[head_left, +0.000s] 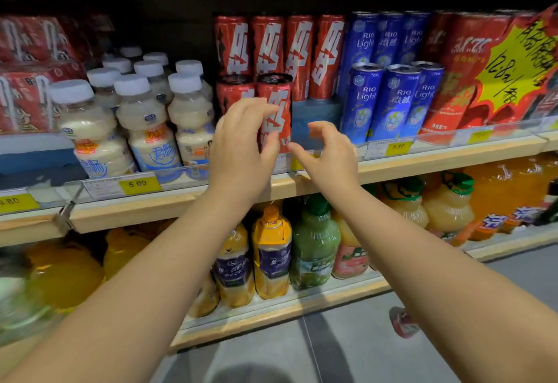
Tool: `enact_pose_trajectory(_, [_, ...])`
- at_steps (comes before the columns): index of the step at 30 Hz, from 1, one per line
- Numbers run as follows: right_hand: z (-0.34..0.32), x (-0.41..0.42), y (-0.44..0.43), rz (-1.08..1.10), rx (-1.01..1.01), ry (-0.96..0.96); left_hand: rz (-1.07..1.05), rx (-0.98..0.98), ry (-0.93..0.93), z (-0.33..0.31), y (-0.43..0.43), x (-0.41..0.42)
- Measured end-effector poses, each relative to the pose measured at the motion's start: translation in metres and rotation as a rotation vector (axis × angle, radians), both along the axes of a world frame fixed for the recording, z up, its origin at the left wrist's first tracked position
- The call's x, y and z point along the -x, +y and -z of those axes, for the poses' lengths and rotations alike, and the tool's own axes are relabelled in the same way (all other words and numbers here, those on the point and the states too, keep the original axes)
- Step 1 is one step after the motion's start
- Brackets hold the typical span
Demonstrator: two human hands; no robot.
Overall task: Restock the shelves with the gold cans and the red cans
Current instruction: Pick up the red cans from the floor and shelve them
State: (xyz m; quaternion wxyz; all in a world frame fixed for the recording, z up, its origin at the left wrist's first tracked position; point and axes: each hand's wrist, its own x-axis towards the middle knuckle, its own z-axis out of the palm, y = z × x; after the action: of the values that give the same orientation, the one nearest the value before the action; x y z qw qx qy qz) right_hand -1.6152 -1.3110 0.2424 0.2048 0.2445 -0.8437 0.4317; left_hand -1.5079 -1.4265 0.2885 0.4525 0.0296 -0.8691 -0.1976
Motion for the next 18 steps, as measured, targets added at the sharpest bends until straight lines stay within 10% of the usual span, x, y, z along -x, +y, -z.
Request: enact_pose_trajectory(18, [-0.014, 0.016, -0.031, -0.033, -0.159, -0.060, -0.103, -0.208, -0.177, 0.030, -0.021, -0.004])
